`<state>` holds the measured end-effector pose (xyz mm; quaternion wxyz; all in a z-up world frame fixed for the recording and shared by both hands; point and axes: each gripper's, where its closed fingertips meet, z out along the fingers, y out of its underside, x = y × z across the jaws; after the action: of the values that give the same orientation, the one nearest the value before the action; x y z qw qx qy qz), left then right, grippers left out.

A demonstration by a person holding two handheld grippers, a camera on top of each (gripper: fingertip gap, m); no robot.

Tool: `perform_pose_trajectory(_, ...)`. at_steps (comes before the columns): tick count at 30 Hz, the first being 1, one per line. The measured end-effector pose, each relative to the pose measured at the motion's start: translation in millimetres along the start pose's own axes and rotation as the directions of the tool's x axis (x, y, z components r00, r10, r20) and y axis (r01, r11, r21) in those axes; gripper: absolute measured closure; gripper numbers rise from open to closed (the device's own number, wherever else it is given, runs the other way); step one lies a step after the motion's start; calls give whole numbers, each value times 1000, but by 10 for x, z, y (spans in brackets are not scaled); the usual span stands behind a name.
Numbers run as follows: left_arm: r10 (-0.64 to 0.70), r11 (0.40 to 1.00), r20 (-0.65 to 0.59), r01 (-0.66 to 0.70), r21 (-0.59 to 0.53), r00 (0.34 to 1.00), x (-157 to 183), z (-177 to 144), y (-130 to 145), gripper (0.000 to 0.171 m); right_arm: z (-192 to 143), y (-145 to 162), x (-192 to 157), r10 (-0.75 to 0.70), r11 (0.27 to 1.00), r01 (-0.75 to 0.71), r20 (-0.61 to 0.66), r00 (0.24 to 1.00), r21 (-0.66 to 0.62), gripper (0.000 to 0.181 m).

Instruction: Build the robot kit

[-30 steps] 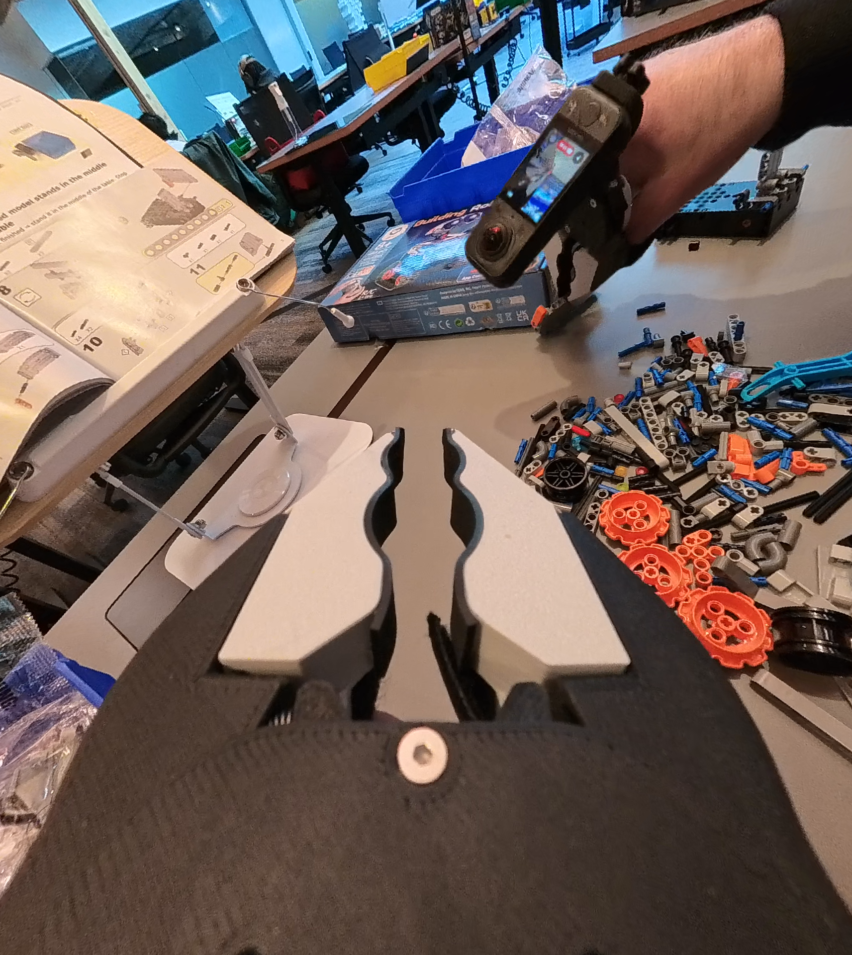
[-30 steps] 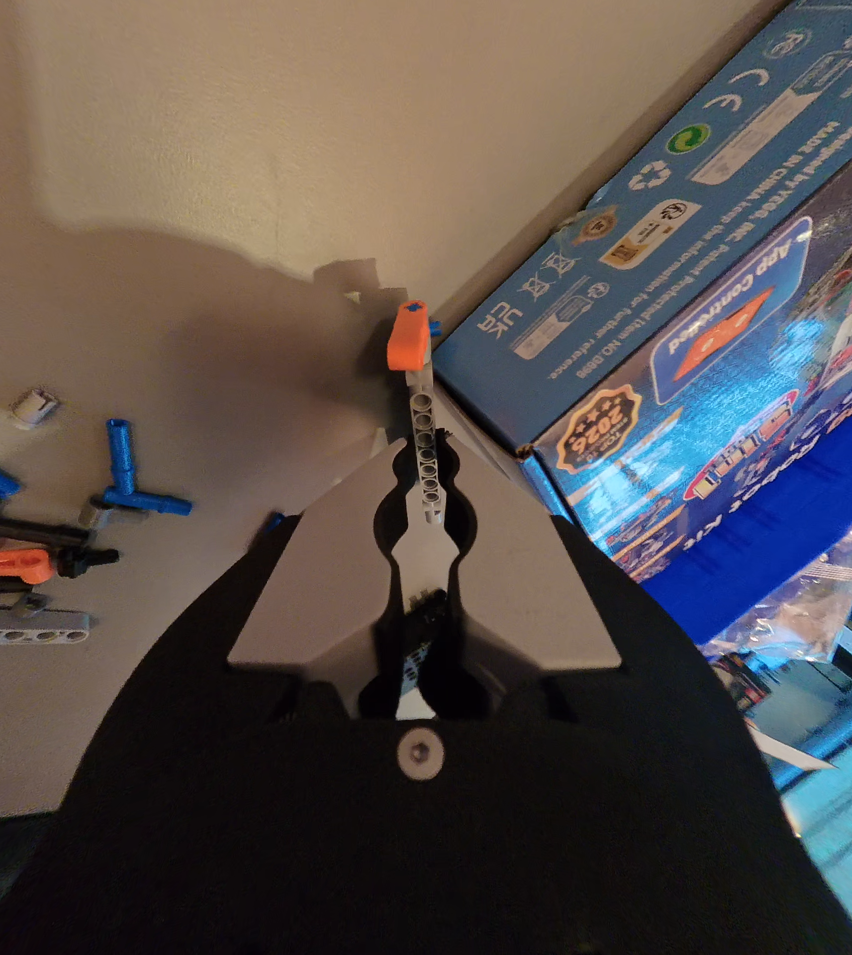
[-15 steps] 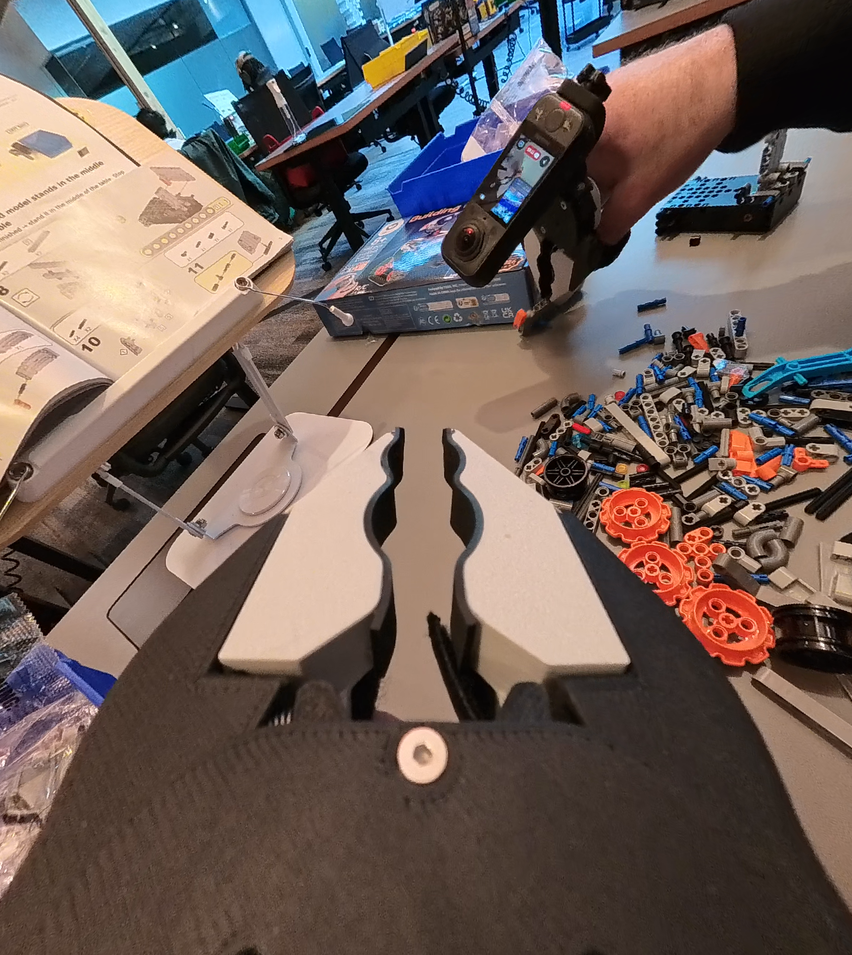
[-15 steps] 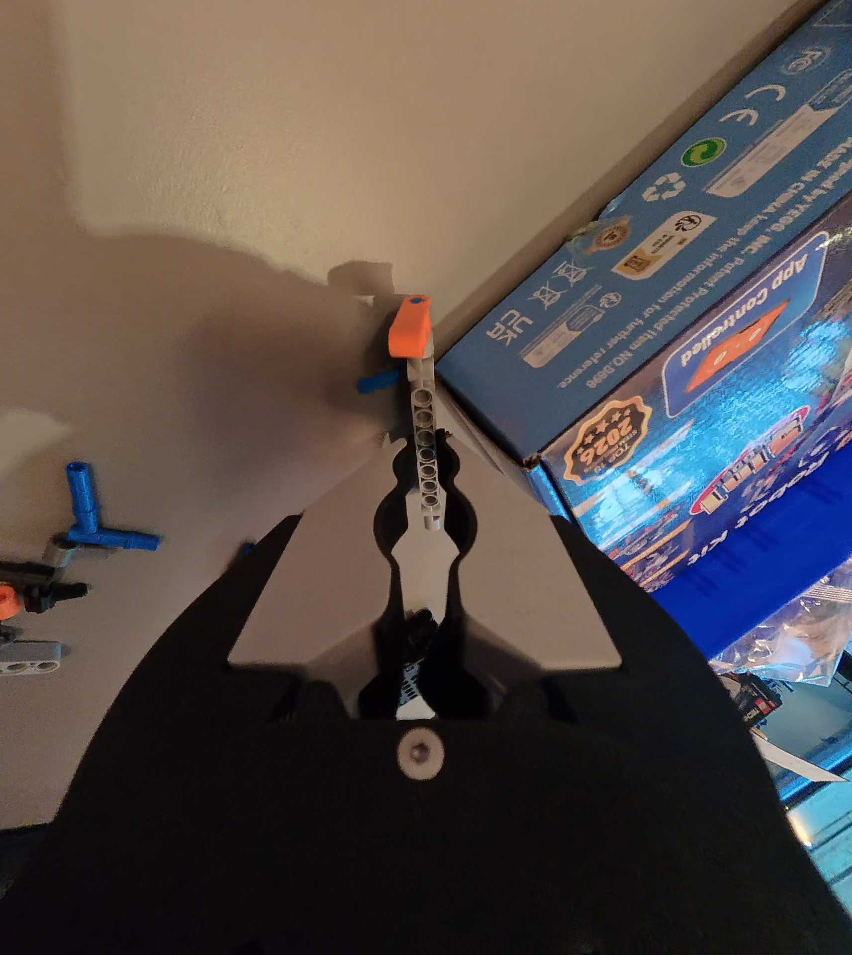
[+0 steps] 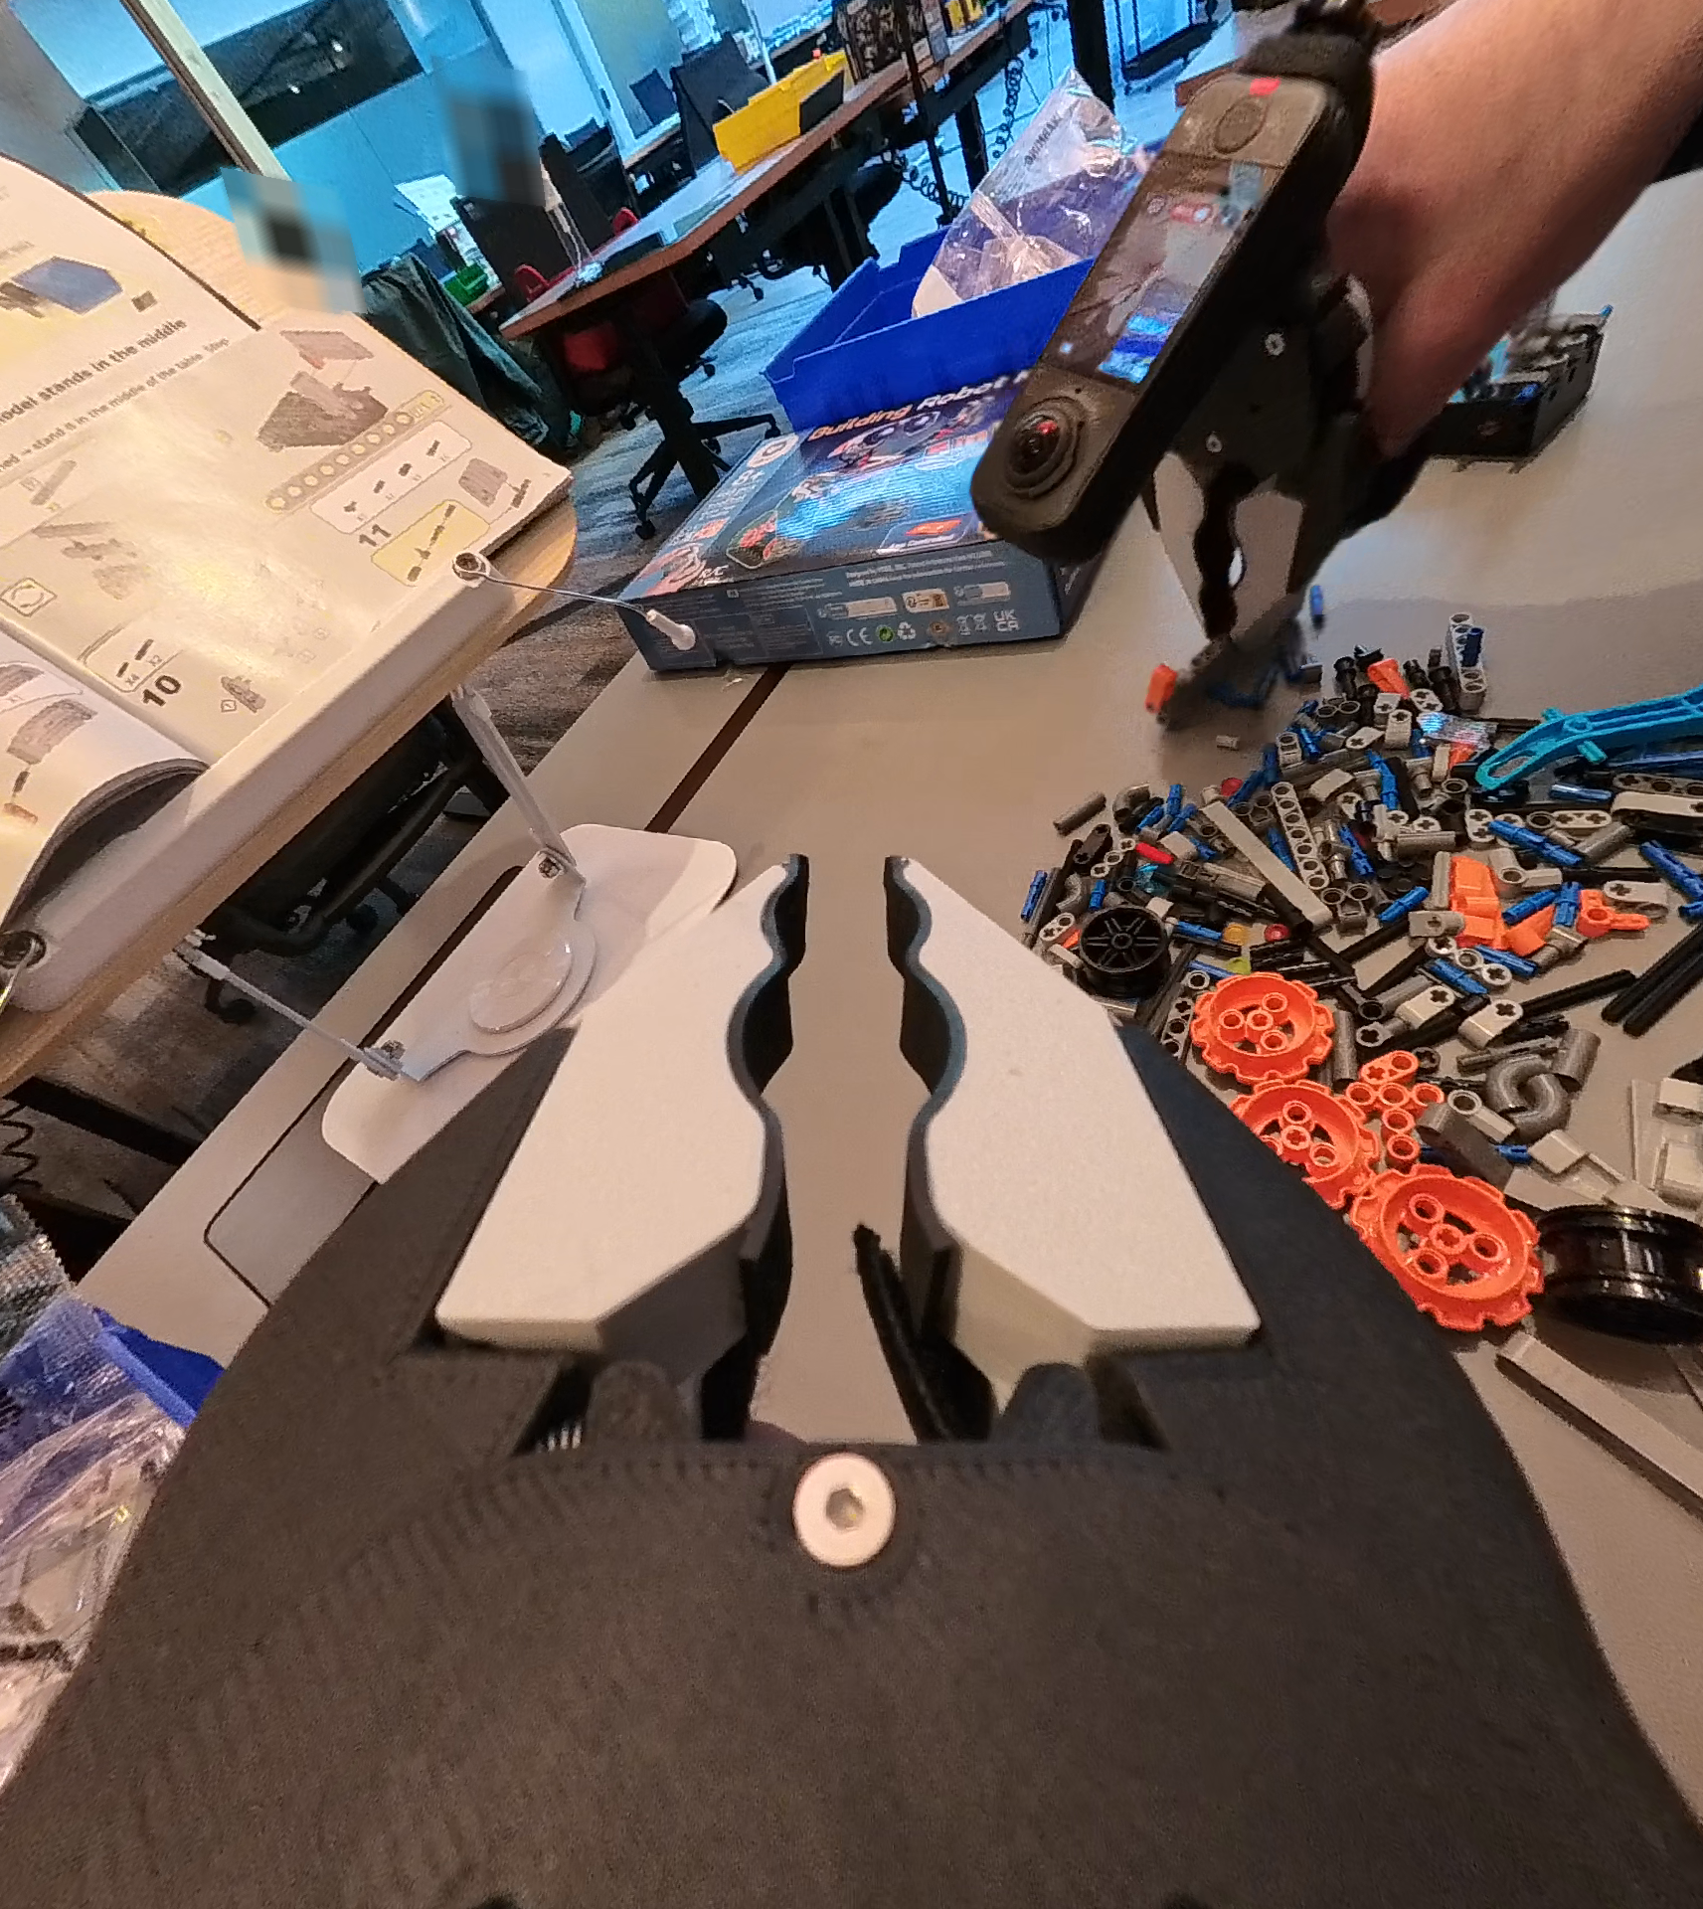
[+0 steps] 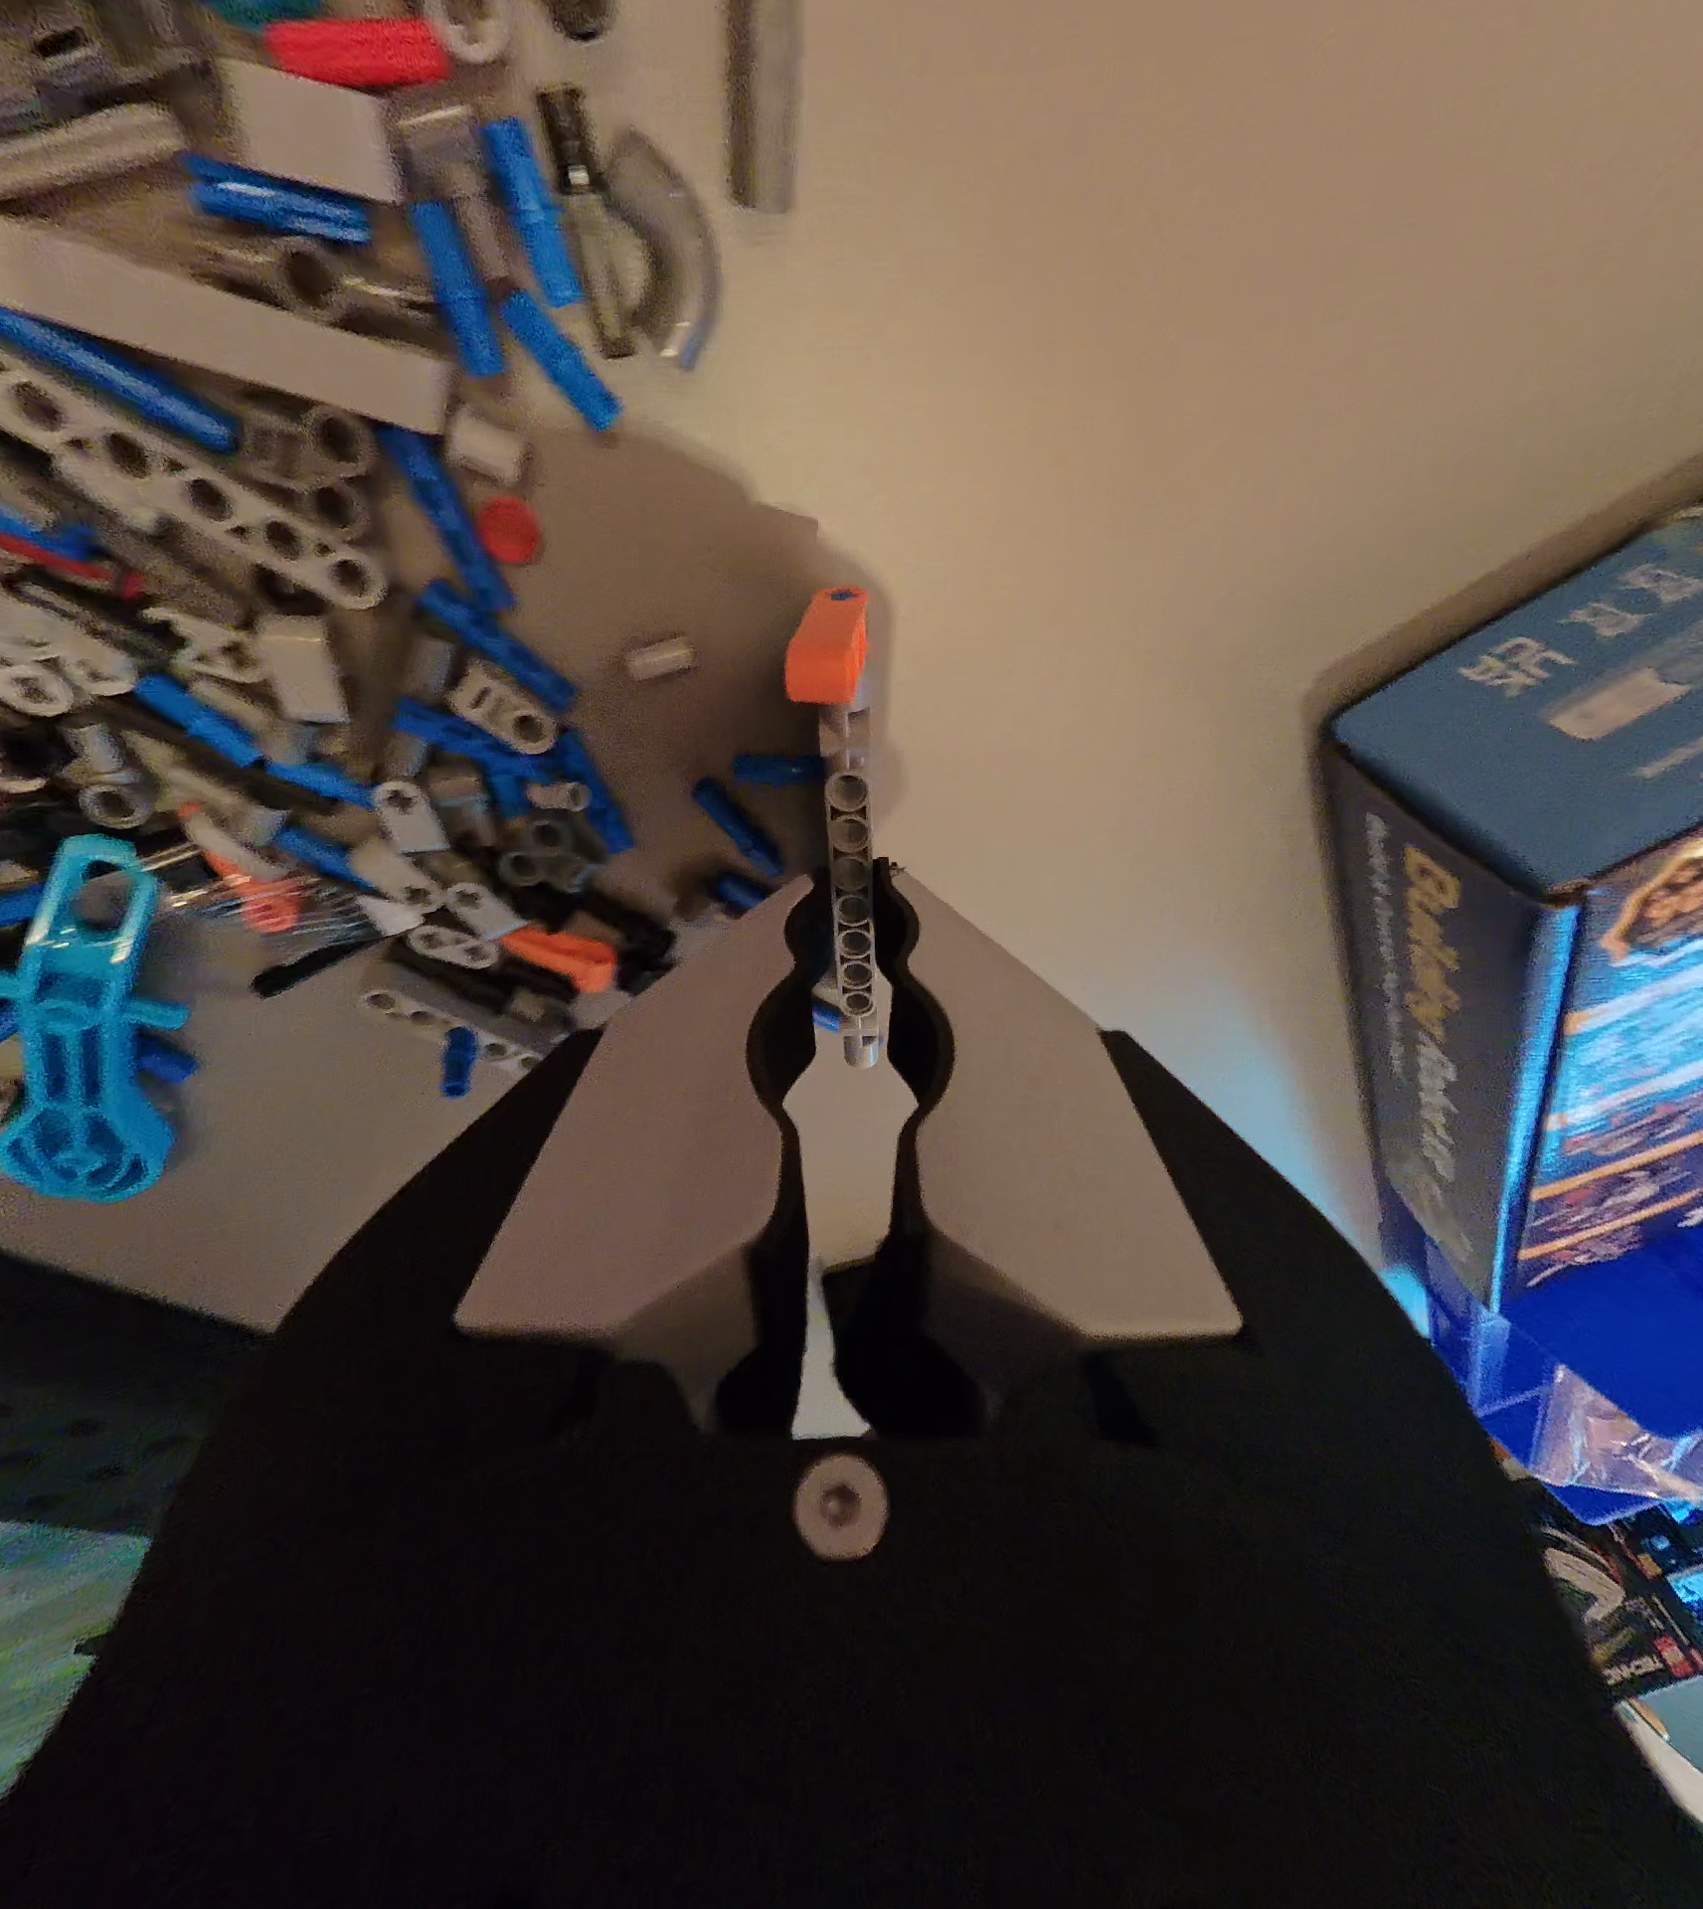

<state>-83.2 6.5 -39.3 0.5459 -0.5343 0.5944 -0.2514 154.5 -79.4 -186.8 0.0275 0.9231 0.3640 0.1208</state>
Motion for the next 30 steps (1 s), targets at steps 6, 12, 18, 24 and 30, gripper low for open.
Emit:
perform_pose_trajectory(6, 10, 1000, -1, -10, 0, 1000, 21, -7, -12, 159, -159, 70, -55, 24, 999, -24, 23, 999, 36, 176)
perform_pose_trajectory(12, 9, 1000, 0, -9, 15, 1000, 14, -37, -55, 159, -130, 821, 451, 286, 958, -287, 42, 957, 8, 176)
perform_pose_trajectory(18, 8, 1000, -10, -8, 10, 1000, 51, -9, -42, 159, 206, 1378, 611, 417, 907, -416, 6, 909, -62, 176)
perform_pose_trajectory(24, 10, 1000, -12, -10, 13, 1000, 70, -3, -56, 159, 323, 1436, 510, 439, 895, -433, 44, 897, -112, 176)
perform_pose_trajectory(30, -18, 1000, -33, 18, 16, 999, 83, 22, -18, 159, 263, 1329, 294, 487, 871, -472, 113, 866, -137, 176)
